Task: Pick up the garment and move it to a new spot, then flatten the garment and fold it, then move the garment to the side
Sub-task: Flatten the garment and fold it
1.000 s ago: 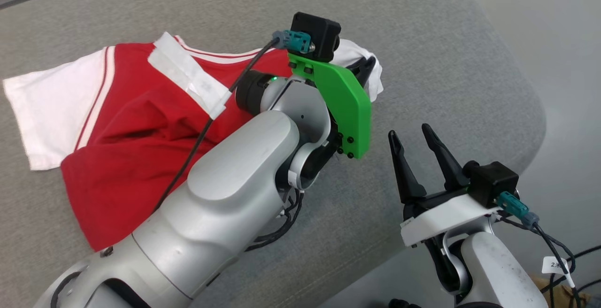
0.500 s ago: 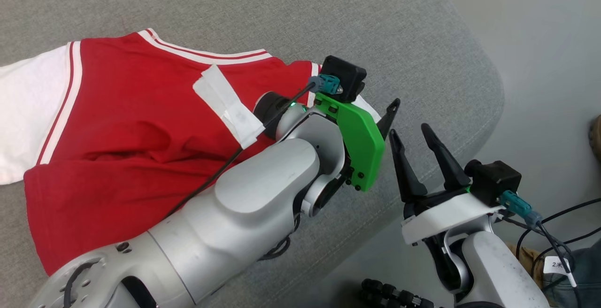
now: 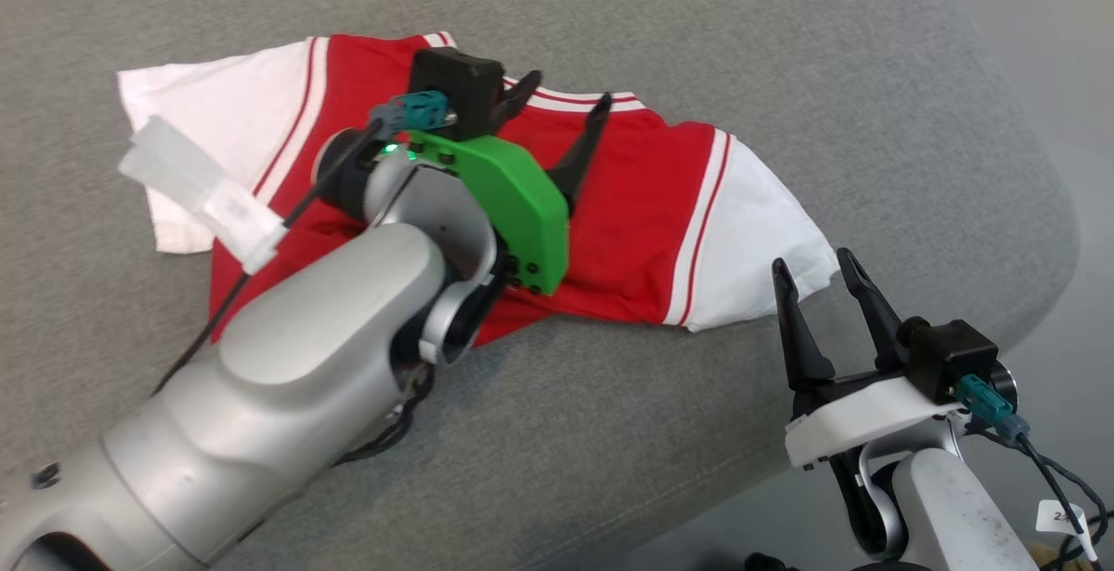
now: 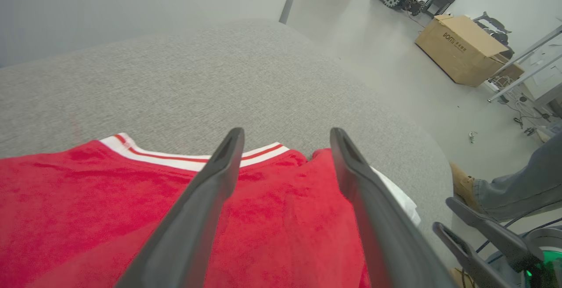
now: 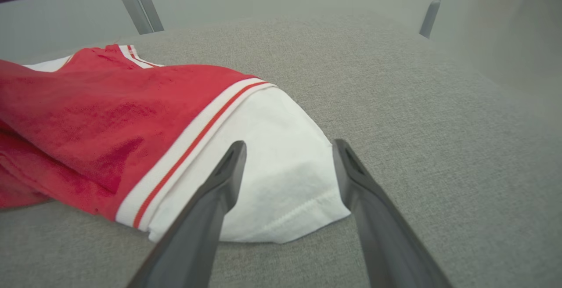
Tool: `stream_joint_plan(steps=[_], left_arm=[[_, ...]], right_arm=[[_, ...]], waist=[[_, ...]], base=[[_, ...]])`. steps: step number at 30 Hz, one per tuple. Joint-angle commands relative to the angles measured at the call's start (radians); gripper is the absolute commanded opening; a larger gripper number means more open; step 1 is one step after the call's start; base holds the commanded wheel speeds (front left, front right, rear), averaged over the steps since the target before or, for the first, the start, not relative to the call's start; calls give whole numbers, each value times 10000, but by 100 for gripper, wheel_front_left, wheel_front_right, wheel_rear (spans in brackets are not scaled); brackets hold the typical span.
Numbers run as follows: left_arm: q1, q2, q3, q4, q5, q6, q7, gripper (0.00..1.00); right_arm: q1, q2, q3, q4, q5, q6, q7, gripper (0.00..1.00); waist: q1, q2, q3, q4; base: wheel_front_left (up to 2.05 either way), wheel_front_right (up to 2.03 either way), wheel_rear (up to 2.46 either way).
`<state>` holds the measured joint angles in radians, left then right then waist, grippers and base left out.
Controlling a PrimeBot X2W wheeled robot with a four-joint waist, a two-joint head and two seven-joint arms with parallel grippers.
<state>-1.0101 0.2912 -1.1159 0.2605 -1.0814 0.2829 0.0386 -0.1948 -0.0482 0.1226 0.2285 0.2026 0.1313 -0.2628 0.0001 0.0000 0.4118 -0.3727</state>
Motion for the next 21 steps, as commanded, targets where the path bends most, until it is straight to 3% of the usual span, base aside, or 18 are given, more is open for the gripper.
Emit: stream_joint_plan(steps=[1,6,10,16,21], left_arm=[[199,240,-7,-79,4,54,77,100],[645,1464,32,-816,-289,71,591,100],[1258,2064,199,-1180,-797,166,737,100],[1923,2408,594,-971,-1586,134,789,100],[2209,2295,898,-131,-2211,-98,877,100]], right_arm=[[89,-47,-38,-24,-110,-10,-32,100],[228,-46,-137,79,-432,-10,-32,100],[338,-73,-111,162,-576,-10,-32,100],[446,-158,-3,204,-597,-10,-32,100],[391,-199,141,228,-561,-10,-32,100]], waist=[[-1,0,-854,1366],[-1,0,-1214,1905],[-1,0,-1452,2175],[-1,0,-1609,2368],[-1,0,-1545,2355]], base=[[0,0,0],[0,0,0],[0,0,0],[0,0,0],[0,0,0]])
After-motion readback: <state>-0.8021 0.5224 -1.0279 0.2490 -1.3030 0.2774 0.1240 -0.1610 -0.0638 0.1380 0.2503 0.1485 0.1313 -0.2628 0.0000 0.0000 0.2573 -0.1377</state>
